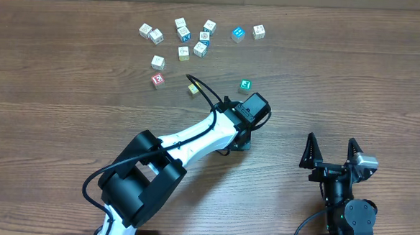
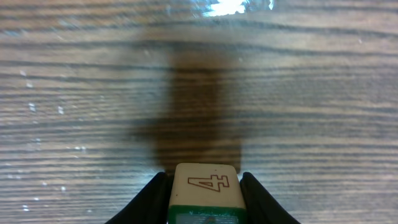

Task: Form a tower

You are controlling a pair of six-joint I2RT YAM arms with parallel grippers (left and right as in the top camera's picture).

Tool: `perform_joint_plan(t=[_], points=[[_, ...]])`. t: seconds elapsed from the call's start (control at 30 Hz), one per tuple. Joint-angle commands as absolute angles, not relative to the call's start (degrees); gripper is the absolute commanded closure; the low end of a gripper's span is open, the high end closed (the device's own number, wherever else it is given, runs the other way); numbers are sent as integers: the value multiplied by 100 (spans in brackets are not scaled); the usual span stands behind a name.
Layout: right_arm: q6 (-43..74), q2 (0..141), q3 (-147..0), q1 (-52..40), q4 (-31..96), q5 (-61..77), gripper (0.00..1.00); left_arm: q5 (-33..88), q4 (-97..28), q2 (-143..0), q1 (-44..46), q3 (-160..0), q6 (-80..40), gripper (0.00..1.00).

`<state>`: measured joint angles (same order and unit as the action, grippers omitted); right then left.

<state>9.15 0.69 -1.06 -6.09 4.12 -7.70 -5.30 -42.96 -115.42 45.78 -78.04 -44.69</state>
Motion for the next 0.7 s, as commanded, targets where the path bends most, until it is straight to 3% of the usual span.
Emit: perform_joint_plan(t=[0.0,0.1,0.2,0.33,0.67], points=[[888,16,-47,-637,390,-768,0,-307,-4313,-11570,4580,-7896,-4523,67],[888,16,-47,-637,390,-768,0,-301,-4324,-11570,4582,-7896,-4525,67],[888,16,-47,-637,390,-768,0,-301,-4329,-11570,4582,-7896,-4523,53],[888,16,-47,-637,390,-768,0,-316,-4300,-11570,4582,-7896,-4471,46],[888,16,-47,-637,390,-768,0,-484,-4386,-11570,4447,-8248,-3726,44]])
